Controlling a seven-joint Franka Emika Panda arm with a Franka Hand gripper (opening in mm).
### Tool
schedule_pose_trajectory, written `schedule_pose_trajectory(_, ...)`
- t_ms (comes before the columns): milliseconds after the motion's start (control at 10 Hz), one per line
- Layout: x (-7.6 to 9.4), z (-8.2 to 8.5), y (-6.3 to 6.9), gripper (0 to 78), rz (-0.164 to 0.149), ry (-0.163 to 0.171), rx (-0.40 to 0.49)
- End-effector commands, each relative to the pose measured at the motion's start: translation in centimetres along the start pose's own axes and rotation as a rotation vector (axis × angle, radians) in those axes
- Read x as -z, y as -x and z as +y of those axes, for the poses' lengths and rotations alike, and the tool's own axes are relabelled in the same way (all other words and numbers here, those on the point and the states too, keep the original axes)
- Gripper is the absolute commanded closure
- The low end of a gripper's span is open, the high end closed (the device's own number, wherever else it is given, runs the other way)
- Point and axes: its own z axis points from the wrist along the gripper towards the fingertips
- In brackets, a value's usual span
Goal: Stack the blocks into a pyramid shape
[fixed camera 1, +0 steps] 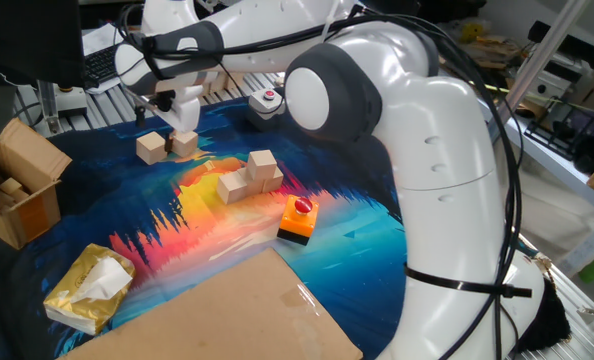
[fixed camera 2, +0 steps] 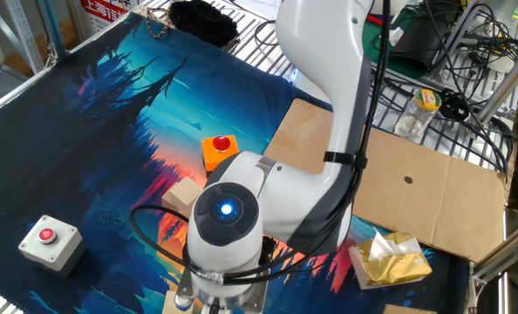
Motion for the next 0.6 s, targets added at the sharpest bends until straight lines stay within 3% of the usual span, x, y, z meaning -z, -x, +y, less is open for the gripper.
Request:
schedule_pose_trajectory(100,-0.5,0.9,0.4,0.1,-0.011,0.018,-0.010)
schedule_pose_trajectory(600,-1.6,1.4,0.7,0.1,-0.030,0.031,-0.015)
